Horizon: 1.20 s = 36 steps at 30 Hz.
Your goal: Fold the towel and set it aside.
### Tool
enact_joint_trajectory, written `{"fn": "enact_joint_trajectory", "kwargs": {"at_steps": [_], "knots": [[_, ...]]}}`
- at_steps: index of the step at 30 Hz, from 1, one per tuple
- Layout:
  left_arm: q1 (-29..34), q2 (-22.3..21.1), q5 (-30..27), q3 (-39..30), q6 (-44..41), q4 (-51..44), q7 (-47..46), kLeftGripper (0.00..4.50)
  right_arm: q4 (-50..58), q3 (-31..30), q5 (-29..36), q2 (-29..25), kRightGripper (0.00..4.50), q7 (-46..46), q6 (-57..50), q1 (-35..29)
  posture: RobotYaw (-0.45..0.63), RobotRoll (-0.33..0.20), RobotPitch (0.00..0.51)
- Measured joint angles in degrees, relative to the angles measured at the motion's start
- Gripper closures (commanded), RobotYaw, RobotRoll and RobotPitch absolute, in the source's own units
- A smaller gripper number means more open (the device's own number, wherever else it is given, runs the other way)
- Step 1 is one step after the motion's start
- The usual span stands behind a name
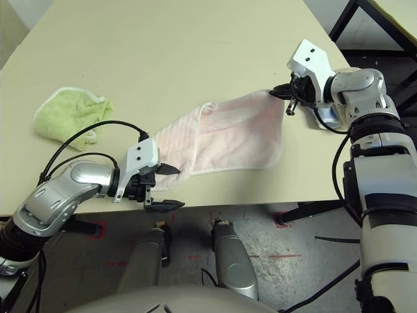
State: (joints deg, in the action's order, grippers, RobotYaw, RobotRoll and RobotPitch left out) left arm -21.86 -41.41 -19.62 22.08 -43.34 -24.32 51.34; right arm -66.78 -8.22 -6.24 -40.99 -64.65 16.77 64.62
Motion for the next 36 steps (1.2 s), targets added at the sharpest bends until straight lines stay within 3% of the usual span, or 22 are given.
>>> {"fn": "enact_joint_trajectory", "kwargs": {"at_steps": [10,14,20,23,32,36], "knots": [[-1.41,0.24,0.50,-1.45,-2.70,0.61,-0.03,4.48,0.00,0.00,0.00,0.03,4.50,-0.04,0.50,-0.01,0.06,0.000,0.155],[-2.54,2.36,-5.56,-7.87,-6.58,0.30,0.11,4.48,-0.02,0.00,-0.01,-0.03,4.50,-0.17,0.82,-0.01,0.07,0.000,0.153],[-7.67,7.07,-25.88,-26.30,-16.39,-2.15,-1.01,4.48,-1.06,0.05,-0.06,-2.26,4.50,-1.17,0.99,-0.01,0.08,0.000,0.149],[-9.54,6.88,-30.87,-32.58,-18.02,-0.92,-3.11,4.48,-1.45,0.36,0.01,-3.96,4.50,-2.01,0.98,-0.03,0.08,0.000,0.144],[-13.97,6.76,-26.86,-37.96,-11.62,9.70,-12.85,4.48,-2.52,4.73,3.30,-8.63,4.50,-14.66,-1.70,-0.01,0.06,0.000,0.126],[-14.05,10.43,-23.75,-36.84,-8.36,11.18,-17.74,4.48,-2.61,6.89,5.00,-8.89,4.50,-17.60,-4.70,0.14,0.06,0.000,0.123]]}}
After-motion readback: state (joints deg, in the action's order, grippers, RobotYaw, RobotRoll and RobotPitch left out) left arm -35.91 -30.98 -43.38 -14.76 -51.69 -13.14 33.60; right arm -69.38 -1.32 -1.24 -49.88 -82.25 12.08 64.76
